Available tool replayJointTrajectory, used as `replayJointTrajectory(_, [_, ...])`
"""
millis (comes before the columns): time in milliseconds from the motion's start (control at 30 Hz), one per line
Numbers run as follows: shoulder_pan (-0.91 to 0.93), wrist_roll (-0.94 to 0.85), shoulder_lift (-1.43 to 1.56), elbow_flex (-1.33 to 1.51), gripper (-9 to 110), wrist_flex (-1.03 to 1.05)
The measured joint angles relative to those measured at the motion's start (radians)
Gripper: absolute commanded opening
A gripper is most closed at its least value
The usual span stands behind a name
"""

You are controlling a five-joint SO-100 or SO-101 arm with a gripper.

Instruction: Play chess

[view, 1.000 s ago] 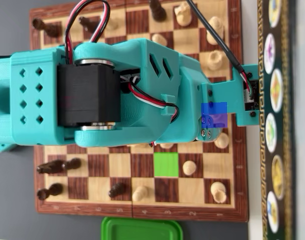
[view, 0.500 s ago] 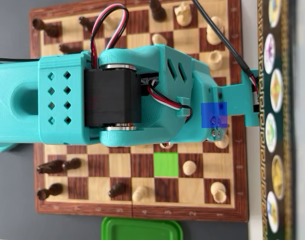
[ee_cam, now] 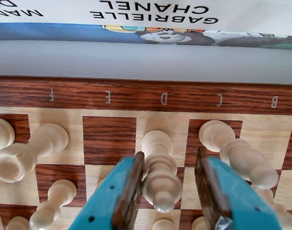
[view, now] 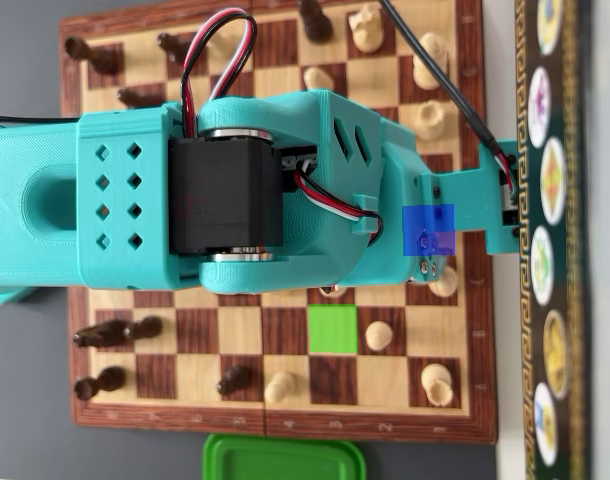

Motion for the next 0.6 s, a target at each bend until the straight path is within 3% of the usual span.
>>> replayJointTrajectory(100, [0.0, 0.0, 0.0, 0.0, 6, 0.0])
replayJointTrajectory(600, [0.0, 0.0, 0.0, 0.0, 6, 0.0])
